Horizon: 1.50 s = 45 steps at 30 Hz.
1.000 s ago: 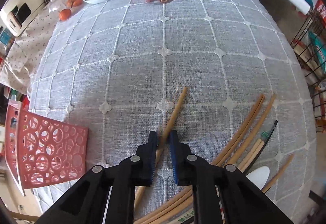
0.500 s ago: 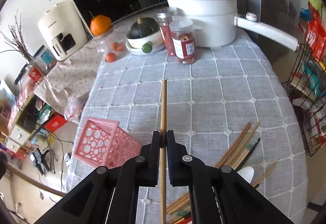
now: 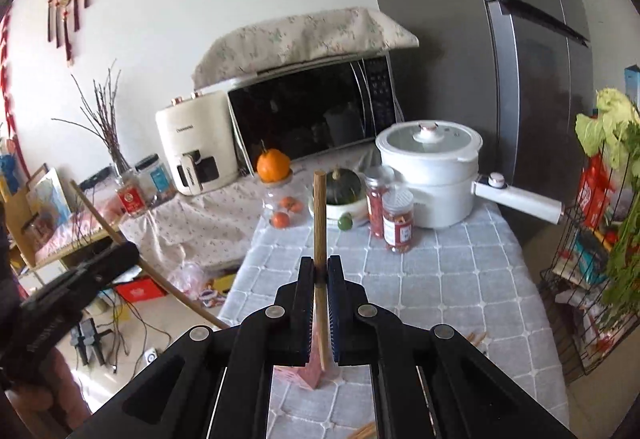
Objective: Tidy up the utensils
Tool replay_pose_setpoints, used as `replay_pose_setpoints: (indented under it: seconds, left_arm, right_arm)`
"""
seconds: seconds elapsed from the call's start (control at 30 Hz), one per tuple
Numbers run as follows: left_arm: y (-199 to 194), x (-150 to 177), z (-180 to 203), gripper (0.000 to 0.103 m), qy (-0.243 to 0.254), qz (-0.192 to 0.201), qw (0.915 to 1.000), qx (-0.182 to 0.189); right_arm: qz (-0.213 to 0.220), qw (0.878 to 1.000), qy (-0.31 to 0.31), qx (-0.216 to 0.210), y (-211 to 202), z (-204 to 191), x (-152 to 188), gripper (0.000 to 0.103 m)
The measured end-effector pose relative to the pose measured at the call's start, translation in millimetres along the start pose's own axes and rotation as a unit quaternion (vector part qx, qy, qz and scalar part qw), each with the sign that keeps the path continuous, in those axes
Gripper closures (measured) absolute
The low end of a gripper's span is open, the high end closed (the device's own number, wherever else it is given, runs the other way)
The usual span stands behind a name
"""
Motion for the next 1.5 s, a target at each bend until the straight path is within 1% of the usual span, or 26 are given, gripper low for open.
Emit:
replay_pose_setpoints:
  seconds: [0.1,0.17,0.27,0.37,0.43,0.53,0.7,0.9,0.97,1.0,1.03,1.07,1.1,1.13,1.17,1.23,1.27,1.3,1.33,1.5]
  left_arm:
    - [13.7,2.7,-2.2,0.096,0.009,-0.008,0.9999,-0.01]
    - [24.5,6.4,-4.3,0.096,0.01,-0.018,0.9997,-0.012]
    - [38.8,14.7,-4.5,0.096,0.014,-0.04,0.999,-0.013]
    - [55.9,27.8,-4.1,0.096,0.023,-0.079,0.9966,-0.011]
    - [67.9,37.8,-4.4,0.096,0.027,-0.105,0.9941,-0.011]
    - [79.7,48.2,-6.0,0.096,0.03,-0.131,0.9908,-0.009]
    - [90.9,55.8,-8.7,0.096,0.014,-0.151,0.9884,0.002]
    - [101.2,58.1,-8.0,0.096,0.005,-0.149,0.9887,0.01]
    - [102.6,56.9,-6.9,0.09,0.007,-0.143,0.9896,0.011]
    - [102.4,56.2,-6.4,0.08,0.008,-0.141,0.9899,0.009]
    - [101.8,55.3,-6.4,0.068,0.01,-0.138,0.9904,0.003]
    - [100.0,53.8,-6.3,0.063,0.012,-0.133,0.9911,-0.003]
    - [99.1,51.8,-7.5,0.054,0.012,-0.128,0.9916,-0.007]
    - [97.3,50.2,-8.0,0.049,0.011,-0.125,0.9921,-0.01]
    - [95.7,48.9,-8.8,0.047,0.009,-0.123,0.9923,-0.012]
    - [92.8,47.3,-11.5,0.04,0.001,-0.123,0.9924,-0.014]
    - [91.3,47.1,-12.9,0.038,-0.003,-0.123,0.9922,-0.015]
    - [89.7,47.0,-13.8,0.033,-0.006,-0.124,0.9922,-0.017]
    - [87.8,46.8,-14.5,0.029,-0.007,-0.124,0.9921,-0.019]
    - [77.4,50.4,-14.3,0.02,-0.001,-0.127,0.9917,-0.021]
  right_arm:
    - [0.018,1.0,0.004,-0.024,-4.9,-12.5,-8.7,0.097]
    - [0.025,0.999,0.01,-0.037,-1.2,-17.9,-12.0,0.097]
    - [0.022,0.999,0.017,-0.044,10.8,-21.3,-11.3,0.097]
    - [-0.001,0.999,0.018,-0.038,33.8,-20.5,-1.2,0.097]
    - [-0.027,0.999,0.015,-0.027,52.6,-17.9,9.8,0.097]
    - [-0.07,0.997,0.015,-0.018,79.3,-13.0,28.7,0.097]
    - [-0.109,0.994,0.03,-0.011,109.6,-2.5,48.6,0.097]
    - [-0.119,0.992,0.051,-0.005,121.1,7.4,52.7,0.094]
    - [-0.119,0.991,0.058,-0.005,121.8,10.1,52.3,0.094]
    - [-0.118,0.991,0.062,-0.004,122.0,12.1,52.0,0.094]
    - [-0.117,0.991,0.064,-0.002,121.8,14.1,51.4,0.093]
    - [-0.116,0.991,0.067,0.0,121.0,14.9,50.3,0.091]
    - [-0.115,0.991,0.069,-0.001,119.6,15.8,48.9,0.085]
    - [-0.113,0.991,0.07,-0.003,117.6,16.3,47.5,0.08]
    - [-0.11,0.991,0.07,-0.004,115.1,16.0,45.8,0.077]
    - [-0.101,0.992,0.07,-0.005,108.3,15.7,41.3,0.064]
    - [-0.097,0.993,0.07,-0.005,104.0,15.8,39.2,0.06]
    - [-0.093,0.993,0.071,-0.008,99.4,15.7,36.8,0.055]
    - [-0.088,0.993,0.072,-0.012,94.5,16.2,34.2,0.052]
    - [-0.077,0.995,0.069,-0.008,70.6,24.5,27.4,0.042]
Point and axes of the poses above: each gripper's, at about its wrist camera, not at the fingertips, and y roughly the way its jaws point, z to its right, x to its underside, the point moved 7 cm from there along y, roughly the way its jaws point, and after that the axes turned 7 degrees about y, right-handed, at the moved point
